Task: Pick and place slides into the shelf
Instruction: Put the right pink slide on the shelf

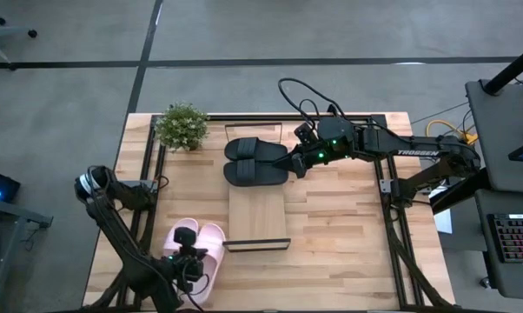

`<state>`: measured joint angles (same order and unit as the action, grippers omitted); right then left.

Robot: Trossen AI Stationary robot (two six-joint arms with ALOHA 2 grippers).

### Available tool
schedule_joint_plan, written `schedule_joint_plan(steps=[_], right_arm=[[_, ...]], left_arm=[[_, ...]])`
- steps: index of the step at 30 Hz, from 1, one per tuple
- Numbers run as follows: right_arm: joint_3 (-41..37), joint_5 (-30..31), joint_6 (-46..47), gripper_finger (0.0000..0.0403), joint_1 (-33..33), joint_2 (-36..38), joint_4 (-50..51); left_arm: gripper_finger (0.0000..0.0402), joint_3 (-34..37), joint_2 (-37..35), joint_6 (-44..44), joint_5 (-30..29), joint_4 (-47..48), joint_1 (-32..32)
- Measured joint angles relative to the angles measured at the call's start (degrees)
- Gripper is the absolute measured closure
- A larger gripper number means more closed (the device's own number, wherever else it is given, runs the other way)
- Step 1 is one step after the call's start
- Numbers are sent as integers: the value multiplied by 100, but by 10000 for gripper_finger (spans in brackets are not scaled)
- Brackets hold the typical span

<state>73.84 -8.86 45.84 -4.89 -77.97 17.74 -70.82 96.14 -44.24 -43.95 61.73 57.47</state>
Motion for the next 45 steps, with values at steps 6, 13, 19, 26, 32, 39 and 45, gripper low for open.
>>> schedule_joint_plan(steps=[6,13,19,26,32,39,45], right_arm=[[-1,-3,-83,262,0,0,2],[-2,-3,-102,262,0,0,0],[-2,-3,-87,262,0,0,-1],[-2,105,-56,262,0,0,-10],[-2,146,25,262,13,0,-77],[-2,148,27,262,125,0,-105],[-2,148,-37,262,121,0,-282]], left_arm=[[401,-11,-562,49,-143,206,0],[401,-11,-1043,1277,-159,221,-2],[401,-9,-1355,1809,-154,614,-4],[402,-7,-1891,2696,-152,1065,-53],[402,17,-2238,3810,-153,1088,-331],[401,30,-2362,5011,-156,1085,-779],[401,34,-2351,5528,-178,928,-1162]])
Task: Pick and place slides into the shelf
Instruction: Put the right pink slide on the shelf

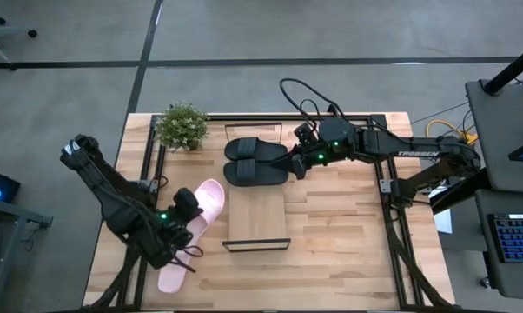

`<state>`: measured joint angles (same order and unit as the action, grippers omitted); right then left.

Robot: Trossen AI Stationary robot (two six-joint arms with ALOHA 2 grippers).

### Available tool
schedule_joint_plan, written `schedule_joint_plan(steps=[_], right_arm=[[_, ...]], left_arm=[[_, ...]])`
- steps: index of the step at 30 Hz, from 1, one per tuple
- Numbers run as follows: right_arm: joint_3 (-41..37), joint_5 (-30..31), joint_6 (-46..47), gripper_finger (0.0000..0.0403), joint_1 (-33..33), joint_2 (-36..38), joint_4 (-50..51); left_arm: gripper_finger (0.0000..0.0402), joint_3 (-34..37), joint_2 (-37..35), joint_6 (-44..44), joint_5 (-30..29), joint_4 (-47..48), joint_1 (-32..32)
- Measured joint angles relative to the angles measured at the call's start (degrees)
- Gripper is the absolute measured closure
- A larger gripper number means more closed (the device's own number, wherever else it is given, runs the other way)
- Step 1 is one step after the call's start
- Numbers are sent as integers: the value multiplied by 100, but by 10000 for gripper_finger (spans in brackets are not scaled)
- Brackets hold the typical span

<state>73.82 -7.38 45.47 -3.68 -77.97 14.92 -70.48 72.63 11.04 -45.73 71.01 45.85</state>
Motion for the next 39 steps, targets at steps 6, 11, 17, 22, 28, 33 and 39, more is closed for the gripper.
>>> schedule_joint_plan(steps=[6,11,17,22,28,33,39], right_arm=[[0,-4,-102,262,-233,1,12],[-2,-4,-202,262,-541,211,-41],[-2,-4,-259,262,-831,655,-96],[-2,-9,-284,262,-864,976,-172],[-2,-107,-279,262,-852,1108,-211],[-2,-249,-249,262,-801,1084,-236],[-2,-311,-194,262,-772,1004,-381]], left_arm=[[401,0,-78,905,-107,-1062,-299],[401,0,-74,1662,108,-1769,-618],[401,76,-69,2669,362,-2214,-913],[401,245,-69,3331,780,-2721,-1158],[401,439,-53,4281,1145,-3397,-1244],[401,439,61,4733,1428,-3558,-1373],[401,439,151,5219,1687,-3829,-1571]])
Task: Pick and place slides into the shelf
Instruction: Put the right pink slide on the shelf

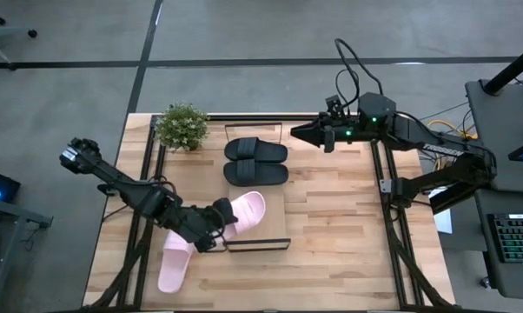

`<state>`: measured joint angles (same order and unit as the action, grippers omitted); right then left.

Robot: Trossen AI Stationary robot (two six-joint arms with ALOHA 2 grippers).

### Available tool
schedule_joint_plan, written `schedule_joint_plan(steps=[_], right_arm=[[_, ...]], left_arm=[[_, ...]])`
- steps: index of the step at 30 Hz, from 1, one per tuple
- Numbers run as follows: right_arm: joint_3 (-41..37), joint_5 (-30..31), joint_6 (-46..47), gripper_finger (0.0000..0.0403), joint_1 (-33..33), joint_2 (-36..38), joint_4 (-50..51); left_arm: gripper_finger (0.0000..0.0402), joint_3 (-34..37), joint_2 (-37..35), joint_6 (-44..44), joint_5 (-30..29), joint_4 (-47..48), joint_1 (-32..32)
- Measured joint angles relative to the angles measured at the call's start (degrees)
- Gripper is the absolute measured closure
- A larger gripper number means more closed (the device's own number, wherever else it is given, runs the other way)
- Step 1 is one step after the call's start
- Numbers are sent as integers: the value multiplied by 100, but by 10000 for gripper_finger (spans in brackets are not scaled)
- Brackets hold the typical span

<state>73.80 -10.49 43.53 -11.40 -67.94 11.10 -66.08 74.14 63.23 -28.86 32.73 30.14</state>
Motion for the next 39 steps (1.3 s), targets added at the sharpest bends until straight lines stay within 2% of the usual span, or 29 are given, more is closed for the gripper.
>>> schedule_joint_plan(steps=[4,11,24,29,33,39], right_arm=[[0,-6,0,262,47,-13,-14],[0,-2,42,262,77,-13,-14],[0,1,0,262,79,-20,-7],[0,8,0,262,79,-20,-7],[0,14,4,262,79,-20,-7],[0,16,21,262,79,-20,-61]], left_arm=[[401,0,75,347,130,-353,-193],[401,0,256,394,297,-791,-595],[401,0,361,1537,1034,-779,-812],[401,2,361,1534,1083,-1064,-957],[401,2,357,1573,1402,-1643,-1101],[401,11,431,2070,1591,-1814,-1183]])
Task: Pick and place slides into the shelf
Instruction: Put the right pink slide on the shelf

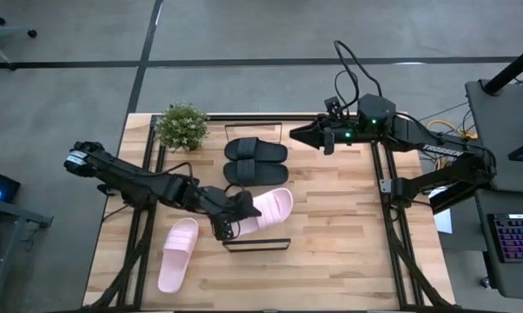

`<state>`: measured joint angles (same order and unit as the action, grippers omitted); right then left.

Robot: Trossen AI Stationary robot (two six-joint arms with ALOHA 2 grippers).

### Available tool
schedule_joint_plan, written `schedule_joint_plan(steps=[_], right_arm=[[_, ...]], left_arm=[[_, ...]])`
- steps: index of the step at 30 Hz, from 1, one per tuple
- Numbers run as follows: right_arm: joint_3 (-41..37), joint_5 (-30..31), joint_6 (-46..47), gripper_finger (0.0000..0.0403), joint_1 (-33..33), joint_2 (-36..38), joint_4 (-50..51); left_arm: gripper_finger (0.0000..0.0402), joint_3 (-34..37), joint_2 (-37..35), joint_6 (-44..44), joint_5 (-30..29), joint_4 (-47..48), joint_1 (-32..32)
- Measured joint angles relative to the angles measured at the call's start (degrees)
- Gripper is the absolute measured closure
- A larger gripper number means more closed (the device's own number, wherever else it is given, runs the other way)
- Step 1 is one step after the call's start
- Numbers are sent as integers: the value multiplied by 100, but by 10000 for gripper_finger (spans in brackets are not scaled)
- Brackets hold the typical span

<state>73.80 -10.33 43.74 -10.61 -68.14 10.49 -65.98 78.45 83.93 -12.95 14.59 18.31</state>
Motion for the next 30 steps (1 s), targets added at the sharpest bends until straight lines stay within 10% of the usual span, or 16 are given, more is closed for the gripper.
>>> schedule_joint_plan(steps=[30], right_arm=[[7,-23,130,262,136,13,-933]], left_arm=[[401,7,565,57,728,-384,-36]])
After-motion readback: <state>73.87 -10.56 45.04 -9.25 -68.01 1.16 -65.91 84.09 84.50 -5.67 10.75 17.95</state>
